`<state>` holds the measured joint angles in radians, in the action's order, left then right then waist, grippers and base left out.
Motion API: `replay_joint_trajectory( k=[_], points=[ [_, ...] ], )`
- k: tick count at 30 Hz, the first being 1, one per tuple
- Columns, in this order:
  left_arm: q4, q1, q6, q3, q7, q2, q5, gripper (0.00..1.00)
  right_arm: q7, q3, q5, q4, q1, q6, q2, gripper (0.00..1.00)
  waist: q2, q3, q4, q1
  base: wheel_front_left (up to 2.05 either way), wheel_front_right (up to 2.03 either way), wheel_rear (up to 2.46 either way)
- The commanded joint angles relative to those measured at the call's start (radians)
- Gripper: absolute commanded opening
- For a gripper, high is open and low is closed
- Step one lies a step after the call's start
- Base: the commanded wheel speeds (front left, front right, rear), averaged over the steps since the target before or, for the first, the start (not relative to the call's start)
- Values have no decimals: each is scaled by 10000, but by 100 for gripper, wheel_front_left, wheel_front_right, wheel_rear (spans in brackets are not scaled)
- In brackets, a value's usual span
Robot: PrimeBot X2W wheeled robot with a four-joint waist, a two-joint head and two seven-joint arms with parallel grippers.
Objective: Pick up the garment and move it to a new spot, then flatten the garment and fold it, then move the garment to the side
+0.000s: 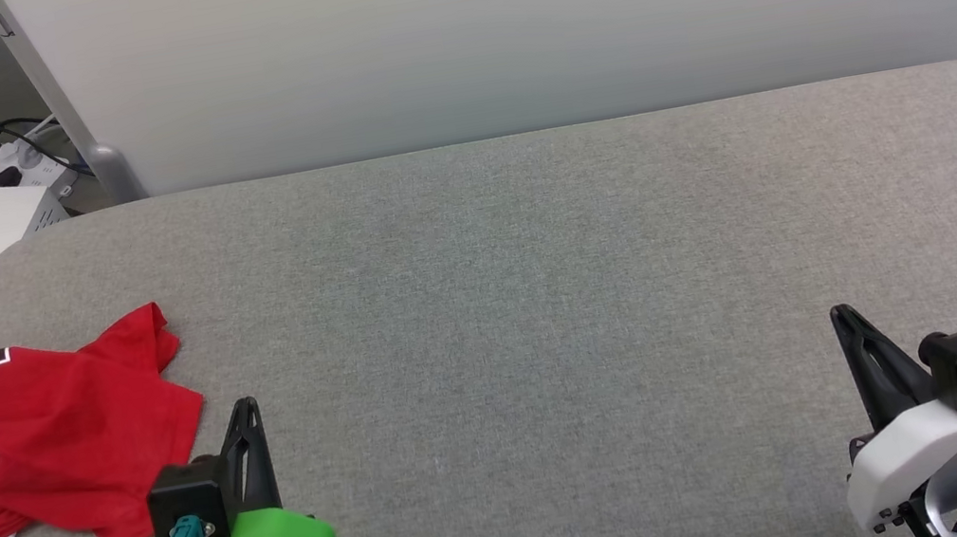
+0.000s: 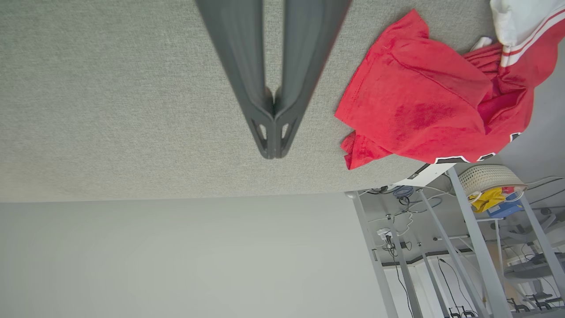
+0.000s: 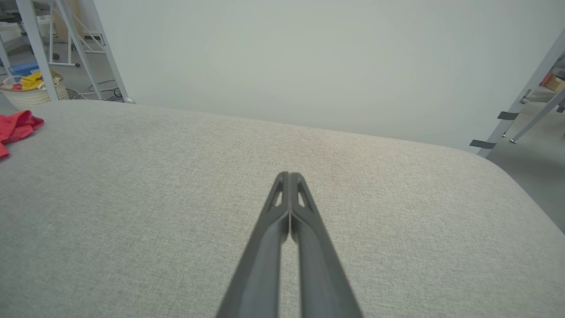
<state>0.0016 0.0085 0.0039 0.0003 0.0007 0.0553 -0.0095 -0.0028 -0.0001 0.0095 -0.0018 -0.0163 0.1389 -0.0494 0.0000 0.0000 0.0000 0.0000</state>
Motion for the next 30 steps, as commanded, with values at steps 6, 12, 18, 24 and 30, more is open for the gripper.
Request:
replay_joint_trajectory(
  k=[6, 12, 18, 24, 30],
  points=[
    [-16, -85, -39, -3, -7, -51, 95, 0, 28, 1, -95, 18, 163, -82, -8, 0, 0, 0, 0, 0, 0, 0, 0],
    [35, -16, -12, -35, -32, 1, -41, 100, -31, -13, 25, 9, -7, 10, 1, 100, 0, 2, -1, 0, 0, 0, 0],
    [125, -96, -55, -158, -157, -1, -192, 100, -154, -70, 119, 25, -32, 6, 0, 100, 0, 6, -4, 0, 0, 0, 0],
    [182, -161, -86, -274, -281, -4, -320, 100, -277, -143, 266, -7, -60, 1, 0, 100, 0, 1, -7, 0, 0, 0, 0],
    [242, -212, -111, -374, -405, -6, -450, 100, -399, -207, 424, -102, -83, -3, 0, 100, 0, -7, -16, 0, 0, 0, 0]
  ],
)
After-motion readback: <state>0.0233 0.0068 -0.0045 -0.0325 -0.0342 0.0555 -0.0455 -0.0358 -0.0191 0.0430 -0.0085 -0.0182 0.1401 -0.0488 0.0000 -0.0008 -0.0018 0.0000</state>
